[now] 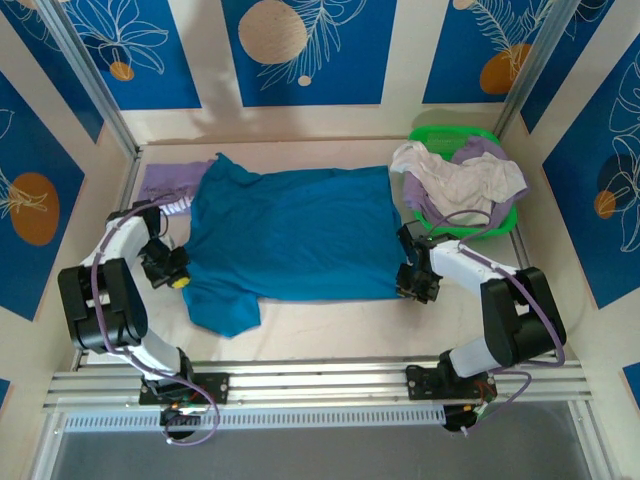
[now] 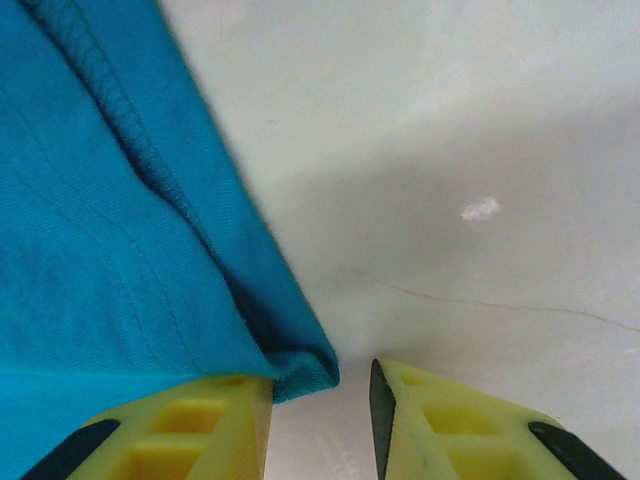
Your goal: Fold and stack the t-shirts
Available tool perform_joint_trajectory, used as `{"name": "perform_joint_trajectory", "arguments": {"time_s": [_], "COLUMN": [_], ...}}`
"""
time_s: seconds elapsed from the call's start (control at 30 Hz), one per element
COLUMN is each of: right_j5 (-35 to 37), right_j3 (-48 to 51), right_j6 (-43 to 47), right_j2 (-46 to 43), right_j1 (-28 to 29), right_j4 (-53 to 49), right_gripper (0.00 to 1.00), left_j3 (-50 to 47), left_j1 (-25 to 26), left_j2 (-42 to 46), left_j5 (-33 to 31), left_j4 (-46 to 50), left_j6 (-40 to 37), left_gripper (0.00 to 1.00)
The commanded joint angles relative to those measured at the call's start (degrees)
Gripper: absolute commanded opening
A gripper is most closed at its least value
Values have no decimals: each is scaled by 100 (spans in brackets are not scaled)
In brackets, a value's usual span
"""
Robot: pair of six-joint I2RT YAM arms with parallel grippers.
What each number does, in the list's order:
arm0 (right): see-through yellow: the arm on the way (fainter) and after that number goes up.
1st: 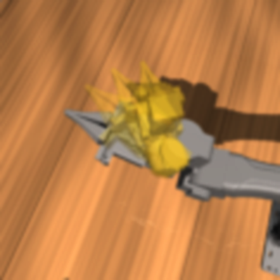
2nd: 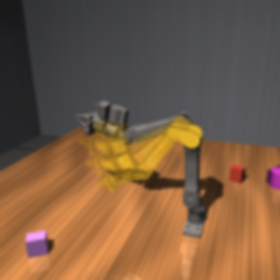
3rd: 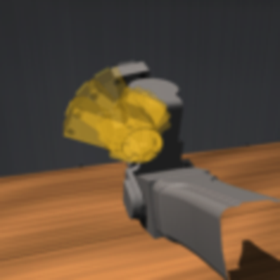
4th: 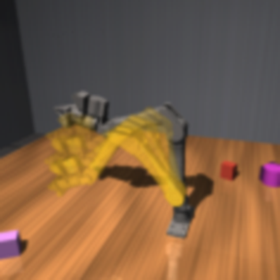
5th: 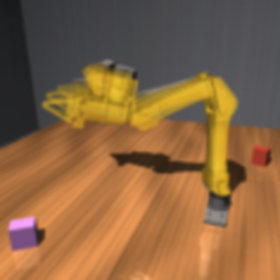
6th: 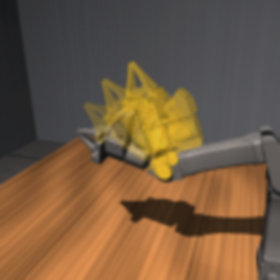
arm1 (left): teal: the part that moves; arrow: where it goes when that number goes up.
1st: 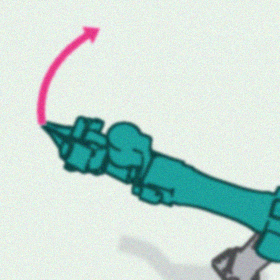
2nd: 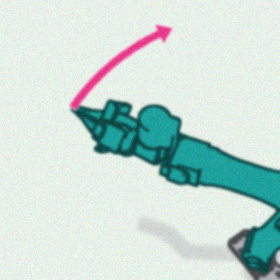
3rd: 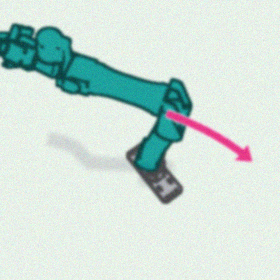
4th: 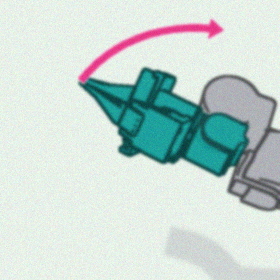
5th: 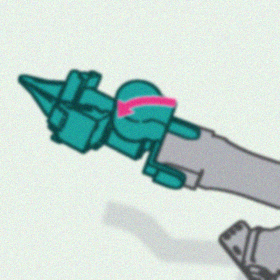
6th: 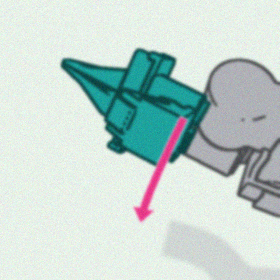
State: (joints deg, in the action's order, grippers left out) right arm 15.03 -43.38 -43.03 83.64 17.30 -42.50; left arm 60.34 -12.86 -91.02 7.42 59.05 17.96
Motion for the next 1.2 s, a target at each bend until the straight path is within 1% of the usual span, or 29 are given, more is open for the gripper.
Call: {"name": "perform_joint_trajectory", "arguments": {"time_s": [0.0, 0.13, 0.23, 0.3, 0.43, 0.53, 0.63, 0.87, 1.17], "right_j5": [-4, -10, -15, -114, -185, -149, -158, -404, -606], "right_j3": [27, -5, -70, -82, -142, -206, -205, -55, 444], "right_j6": [-92, -52, 4, -3, 11, 79, 101, -187, -592], "right_j2": [134, 81, -29, 18, 244, 281, 119, -561, -1307], "right_j1": [59, 90, 91, 42, 17, 12, 22, 170, 532], "right_j4": [17, 128, 132, 200, 302, 263, 162, -426, -894], "right_gripper": [33, 32, 31, 28, 20, 11, 0, 0, 0], "left_j3": [84, 130, 154, 115, 58, 66, 98, 106, -142], "left_j1": [-85, -85, -85, -86, -85, -87, -85, -99, -95], "left_j2": [-90, -74, -73, -77, -95, -52, -29, 115, 487], "left_j5": [81, 5, 96, 175, 269, 279, 232, 131, 349], "left_j4": [300, 300, 292, 250, 186, 199, 263, 473, 841], "left_j6": [-182, -218, -227, -210, -196, -208, -248, -277, -275], "left_gripper": [0, 0, 0, 0, 0, 0, 0, 0, 0]}}
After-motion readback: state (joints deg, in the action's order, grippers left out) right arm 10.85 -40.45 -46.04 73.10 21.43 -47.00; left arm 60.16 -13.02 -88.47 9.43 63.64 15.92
